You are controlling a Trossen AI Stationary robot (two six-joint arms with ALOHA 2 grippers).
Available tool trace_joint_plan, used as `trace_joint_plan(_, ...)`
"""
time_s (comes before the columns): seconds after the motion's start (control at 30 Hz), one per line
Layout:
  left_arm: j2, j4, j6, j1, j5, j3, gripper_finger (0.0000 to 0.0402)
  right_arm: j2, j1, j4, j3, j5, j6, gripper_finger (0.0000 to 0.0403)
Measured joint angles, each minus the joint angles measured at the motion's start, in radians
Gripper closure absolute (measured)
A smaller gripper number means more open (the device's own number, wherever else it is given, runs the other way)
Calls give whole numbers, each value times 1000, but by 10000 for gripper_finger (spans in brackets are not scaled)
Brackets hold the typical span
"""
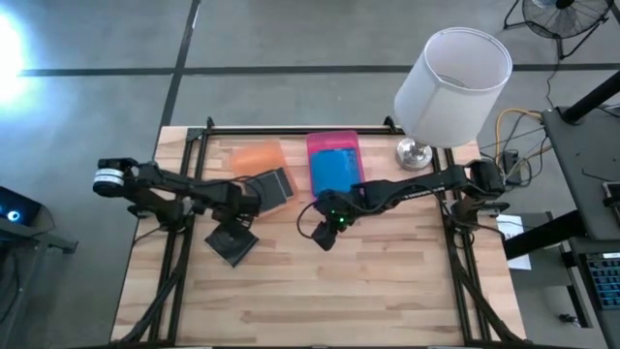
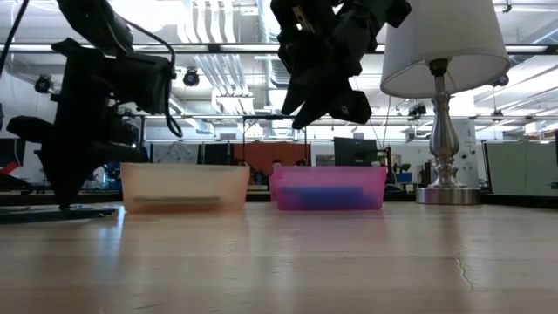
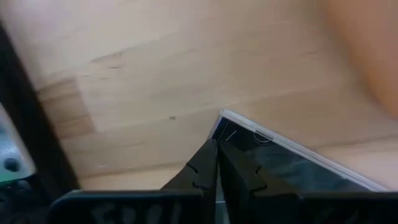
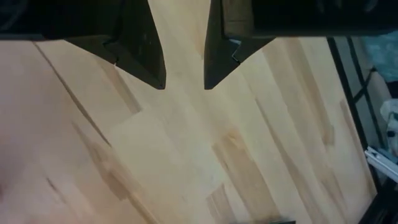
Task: Pick & place jewel cases by type
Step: Put the black CD case into the orange bin
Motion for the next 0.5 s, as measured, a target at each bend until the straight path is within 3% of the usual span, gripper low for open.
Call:
trace_joint_plan(0.17,-58,16,8,-22,14,44,401,0,0,0,0,0,-8,306)
trace_joint_plan(0.33,-129,77,77,-68,133,70,401,0,0,1,0,0,-18,314)
trace_joint_plan(0.43,-162,167,44,-116,229,71,401,0,0,0,0,-4,-32,319)
trace_joint_plan(0.5,-186,218,18,-159,219,72,401,0,0,0,0,-5,-33,321)
